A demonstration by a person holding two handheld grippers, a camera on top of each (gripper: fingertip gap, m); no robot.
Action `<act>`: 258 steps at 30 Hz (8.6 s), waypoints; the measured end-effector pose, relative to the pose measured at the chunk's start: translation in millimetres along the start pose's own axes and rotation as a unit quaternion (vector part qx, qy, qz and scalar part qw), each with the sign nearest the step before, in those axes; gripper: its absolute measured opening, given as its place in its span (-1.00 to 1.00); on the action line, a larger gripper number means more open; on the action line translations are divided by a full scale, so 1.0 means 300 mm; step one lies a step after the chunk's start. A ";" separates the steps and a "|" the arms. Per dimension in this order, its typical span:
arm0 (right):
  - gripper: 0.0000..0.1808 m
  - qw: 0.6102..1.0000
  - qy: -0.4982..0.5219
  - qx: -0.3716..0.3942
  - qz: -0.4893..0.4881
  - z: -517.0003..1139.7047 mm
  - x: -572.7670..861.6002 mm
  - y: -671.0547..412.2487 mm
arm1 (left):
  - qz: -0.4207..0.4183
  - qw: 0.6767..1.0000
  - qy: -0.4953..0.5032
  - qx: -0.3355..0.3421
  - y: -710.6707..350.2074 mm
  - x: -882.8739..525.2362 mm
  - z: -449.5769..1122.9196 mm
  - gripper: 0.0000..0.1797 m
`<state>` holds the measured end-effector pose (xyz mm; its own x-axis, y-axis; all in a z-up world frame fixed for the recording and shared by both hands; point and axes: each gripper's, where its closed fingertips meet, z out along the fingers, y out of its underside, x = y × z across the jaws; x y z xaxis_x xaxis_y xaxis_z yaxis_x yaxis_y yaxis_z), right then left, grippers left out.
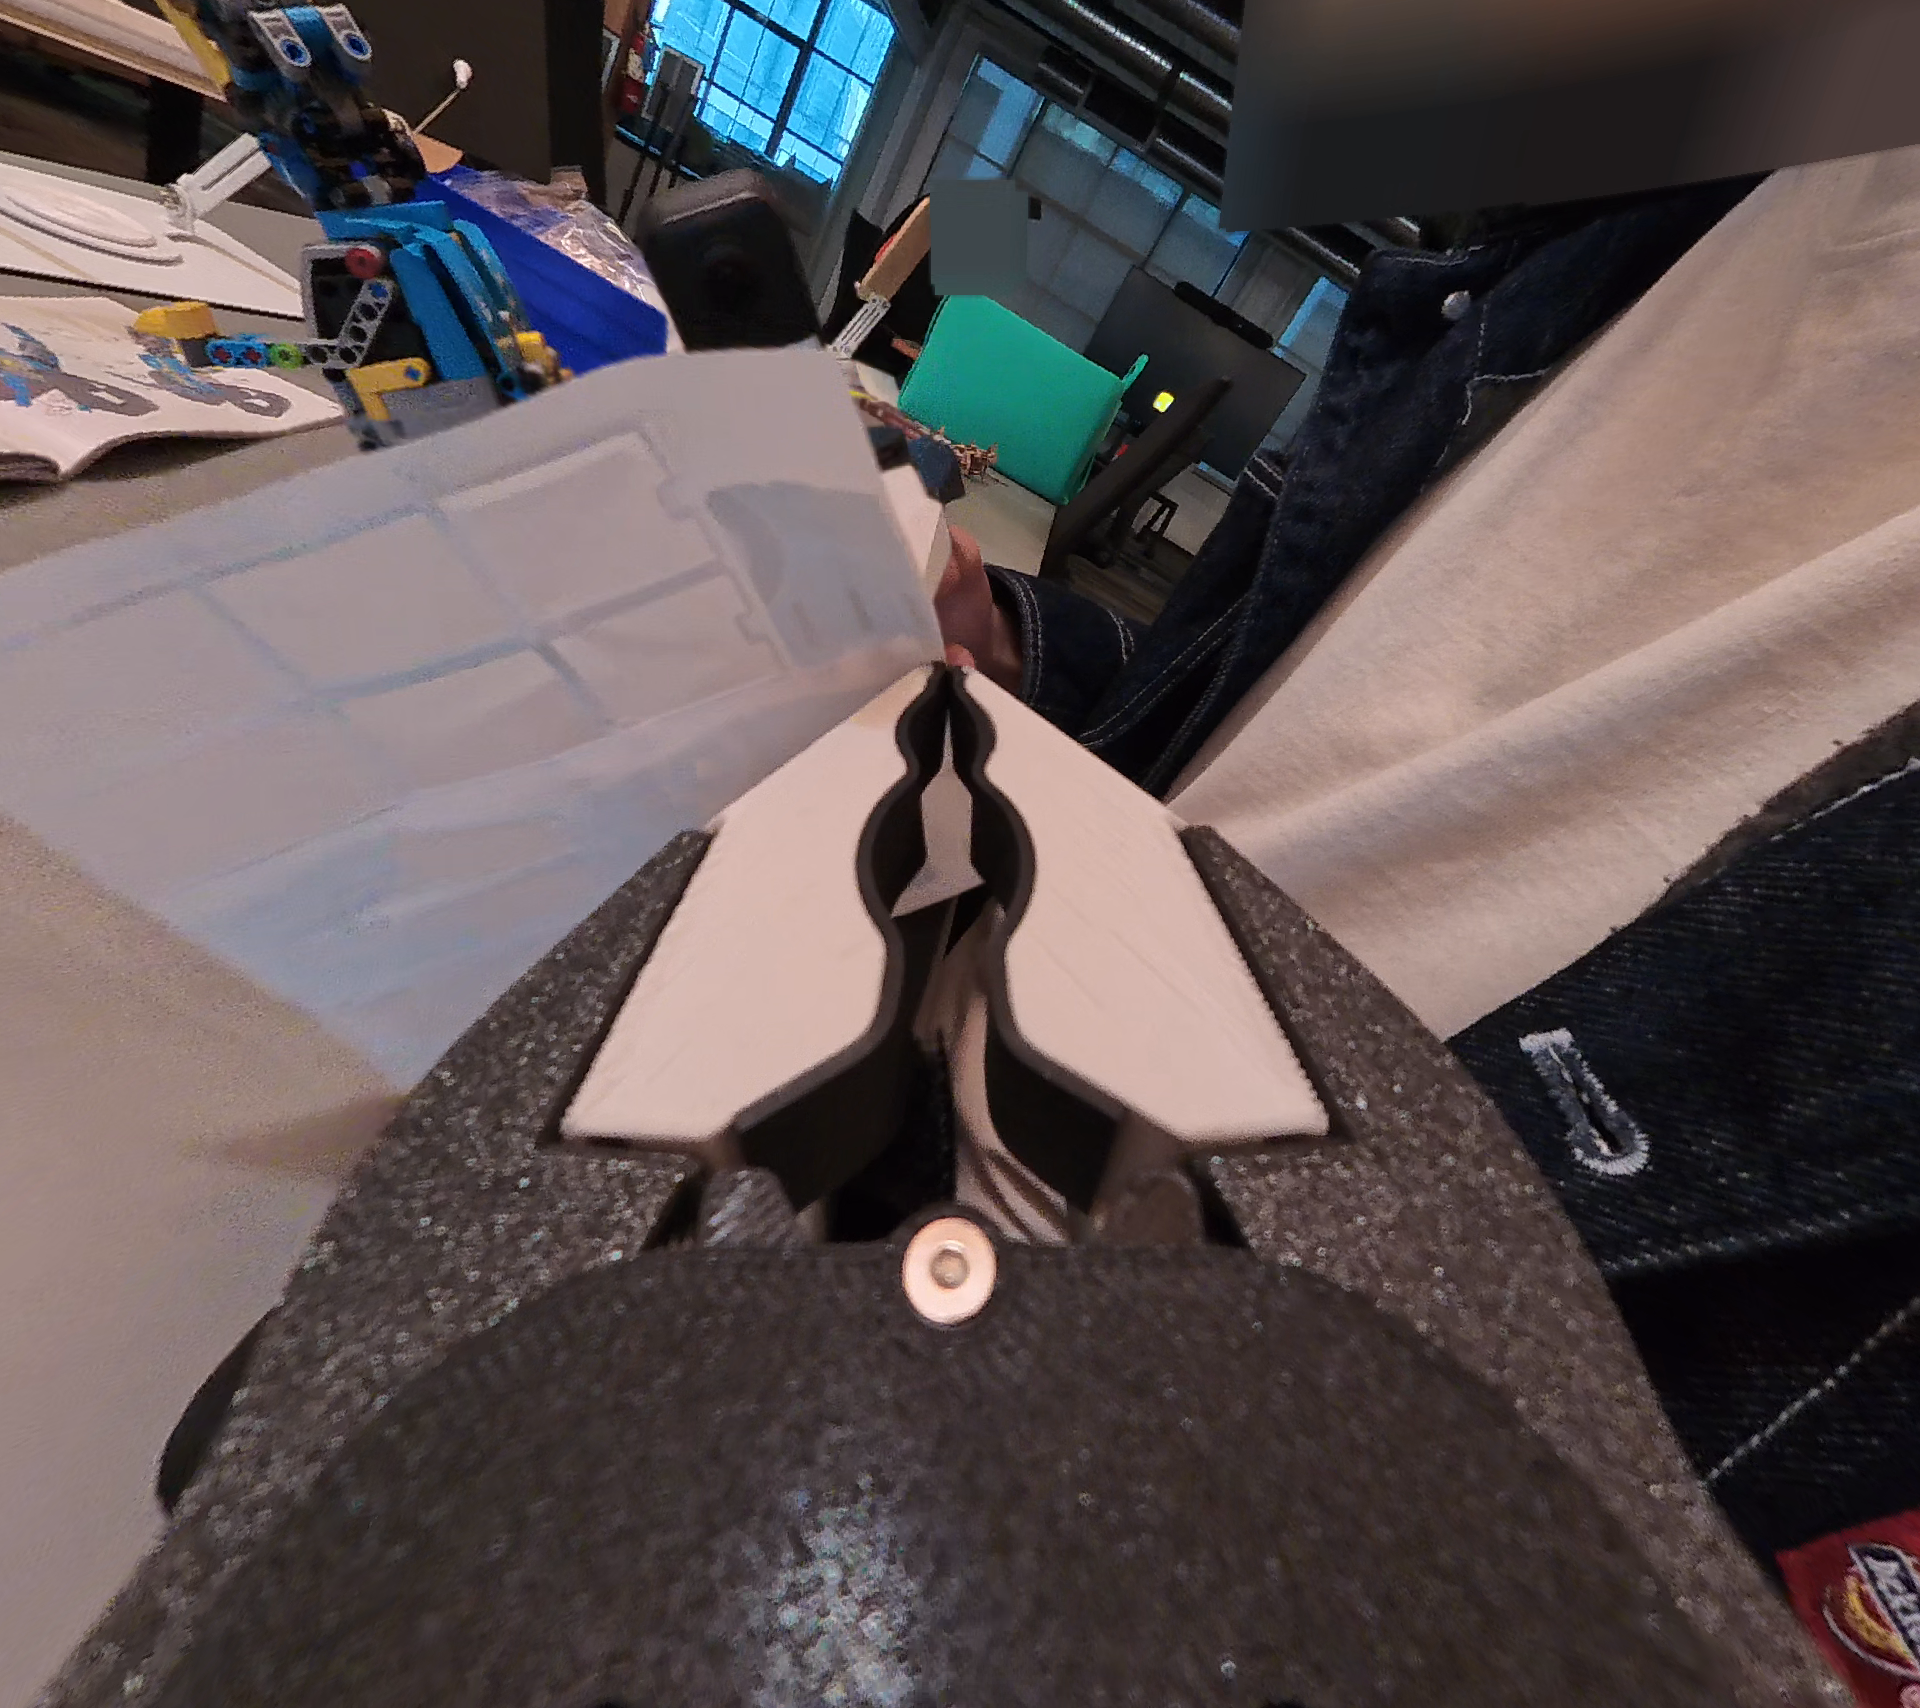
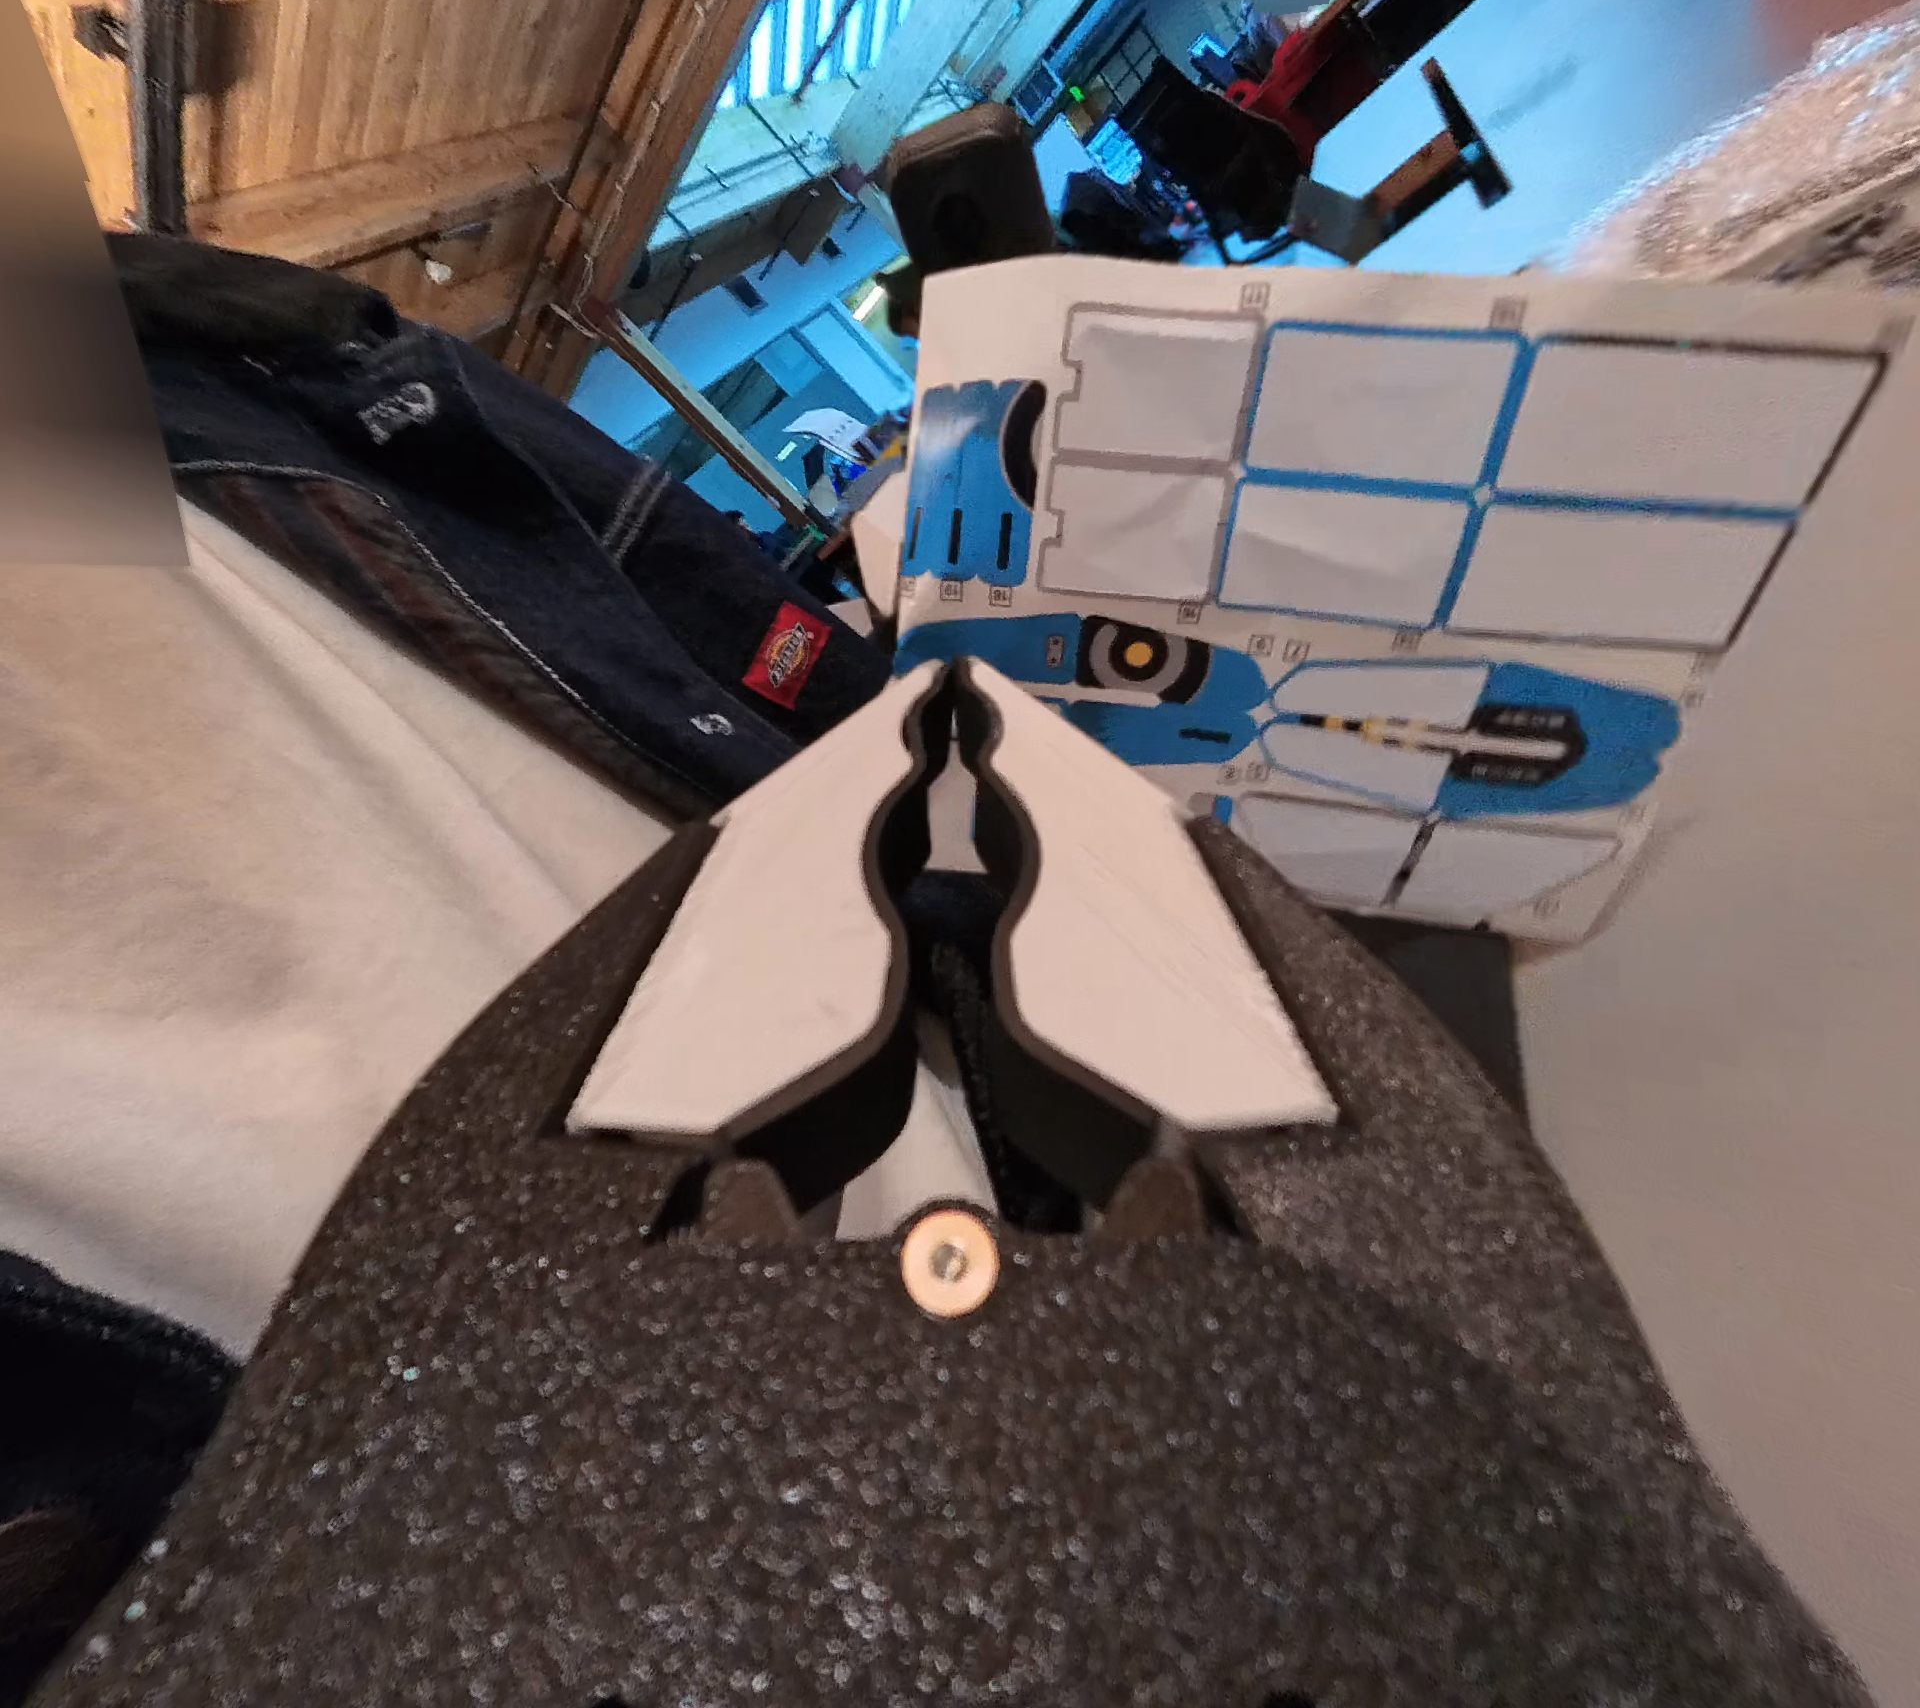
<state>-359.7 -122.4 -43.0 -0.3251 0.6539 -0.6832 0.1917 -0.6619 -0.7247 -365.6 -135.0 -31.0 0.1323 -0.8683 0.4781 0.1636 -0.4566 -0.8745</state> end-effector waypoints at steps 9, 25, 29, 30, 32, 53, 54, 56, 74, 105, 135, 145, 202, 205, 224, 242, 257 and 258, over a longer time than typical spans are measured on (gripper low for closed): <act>-0.87 0.998 0.019 -0.037 -0.049 0.045 -0.040 0.025 | -0.009 1.000 0.002 0.006 0.001 -0.007 0.016 -1.00; -1.00 0.999 0.013 -0.037 -0.037 0.042 -0.033 0.033 | -0.003 1.000 0.000 -0.004 0.014 0.001 0.015 -1.00; -1.00 0.999 0.005 -0.033 -0.029 0.044 -0.034 0.035 | -0.002 1.000 0.000 -0.009 0.018 0.004 0.012 -1.00; -1.00 0.999 0.000 -0.034 -0.025 0.044 -0.036 0.037 | -0.002 1.000 0.002 -0.012 0.020 0.007 0.011 -1.00; -1.00 0.999 -0.005 -0.036 -0.021 0.047 -0.037 0.041 | 0.001 1.000 0.004 -0.016 0.024 0.010 0.009 -1.00; -1.00 0.996 -0.066 -0.058 0.015 0.051 -0.074 0.073 | 0.033 0.996 0.049 -0.072 0.067 0.080 -0.031 -1.00; -1.00 0.997 -0.056 -0.060 0.009 0.048 -0.065 0.072 | 0.032 0.996 0.048 -0.071 0.064 0.078 -0.035 -1.00; -1.00 0.997 -0.047 -0.059 0.002 0.049 -0.059 0.070 | 0.031 0.996 0.048 -0.068 0.059 0.075 -0.040 -1.00; -0.97 0.996 -0.004 -0.080 -0.033 0.086 -0.056 0.085 | 0.021 0.998 0.030 -0.055 0.060 0.048 -0.021 -1.00; -1.00 0.995 -0.047 -0.085 -0.025 0.072 -0.091 0.104 | 0.021 0.996 0.060 -0.057 0.066 0.091 -0.025 -1.00; -1.00 0.943 0.295 0.030 -0.152 -0.117 0.066 -0.173 | -0.189 0.907 -0.373 -0.056 0.119 -0.532 -0.404 -1.00; -1.00 0.835 0.428 -0.010 -0.347 -0.249 -0.105 -0.222 | -0.069 0.777 -0.621 -0.076 -0.068 -0.594 -0.596 -0.54; -1.00 0.762 0.518 0.145 -0.360 -1.048 -0.006 -0.166 | 0.240 0.827 -0.506 -0.053 -0.074 -0.591 0.236 -0.63; -1.00 0.822 0.462 0.159 -0.291 -0.993 -0.089 -0.078 | 0.293 0.835 -0.453 -0.102 -0.040 -0.482 0.362 -0.63; -1.00 0.650 0.614 -0.042 -0.446 -0.914 -0.199 0.073 | 0.525 0.784 -0.291 -0.160 0.110 -0.194 0.760 -0.67; -1.00 0.761 0.598 -0.038 -0.251 -0.879 -0.106 0.044 | 0.394 0.892 -0.154 -0.158 0.116 -0.158 0.746 -0.64; -1.00 0.747 0.609 -0.073 -0.256 -0.850 -0.120 0.009 | 0.186 0.944 0.054 -0.268 0.046 -0.180 0.830 -0.58; -1.00 0.744 0.610 -0.086 -0.259 -0.848 -0.113 0.014 | 0.186 0.944 0.059 -0.266 0.044 -0.186 0.832 -0.61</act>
<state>-112.2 -54.2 -45.8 0.6660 0.7202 0.1945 0.4833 -0.2179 -0.8479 -126.7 -44.3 -48.7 -0.0311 -0.9889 0.1455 -0.3903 -0.1220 -0.9126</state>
